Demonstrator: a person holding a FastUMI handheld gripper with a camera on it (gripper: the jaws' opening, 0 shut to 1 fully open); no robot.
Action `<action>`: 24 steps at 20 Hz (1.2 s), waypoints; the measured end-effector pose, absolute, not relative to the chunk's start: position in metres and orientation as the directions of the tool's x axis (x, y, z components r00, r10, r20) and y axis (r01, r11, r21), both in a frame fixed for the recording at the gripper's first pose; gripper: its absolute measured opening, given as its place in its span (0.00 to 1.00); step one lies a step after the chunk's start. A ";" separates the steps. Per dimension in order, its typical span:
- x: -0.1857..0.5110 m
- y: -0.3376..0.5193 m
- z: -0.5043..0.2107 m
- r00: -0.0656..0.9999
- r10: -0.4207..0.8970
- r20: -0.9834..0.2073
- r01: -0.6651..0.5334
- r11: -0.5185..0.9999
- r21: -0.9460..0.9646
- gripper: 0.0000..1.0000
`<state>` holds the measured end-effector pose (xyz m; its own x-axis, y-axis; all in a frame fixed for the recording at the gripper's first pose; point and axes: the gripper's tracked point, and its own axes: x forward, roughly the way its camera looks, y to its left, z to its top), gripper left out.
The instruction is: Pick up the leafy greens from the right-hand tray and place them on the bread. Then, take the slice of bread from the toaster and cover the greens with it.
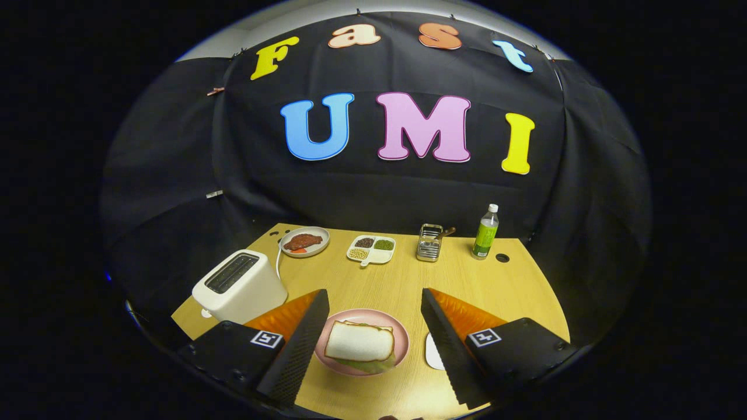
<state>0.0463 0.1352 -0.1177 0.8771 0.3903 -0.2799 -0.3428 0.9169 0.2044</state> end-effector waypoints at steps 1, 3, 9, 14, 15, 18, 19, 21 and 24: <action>0.041 0.134 -0.110 0.882 0.388 -0.268 -0.343 0.918 0.201 0.99; 0.033 0.130 -0.102 0.890 0.383 -0.249 -0.339 0.919 0.202 0.99; 0.018 0.114 -0.093 0.917 0.340 -0.208 -0.303 0.934 0.191 0.99; 0.018 0.103 -0.097 0.923 0.320 -0.214 -0.281 0.940 0.195 0.99; 0.018 0.101 -0.098 0.924 0.316 -0.215 -0.277 0.941 0.194 0.99; 0.017 0.098 -0.100 0.923 0.315 -0.219 -0.275 0.941 0.196 0.99; 0.016 0.097 -0.101 0.923 0.315 -0.221 -0.275 0.941 0.196 0.99; 0.016 0.096 -0.104 0.922 0.315 -0.224 -0.275 0.942 0.193 0.99; 0.012 0.097 -0.107 0.919 0.319 -0.233 -0.276 0.941 0.198 0.99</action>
<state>0.0117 0.0970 -0.1071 0.9189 0.3187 -0.2326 -0.2761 0.9405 0.1978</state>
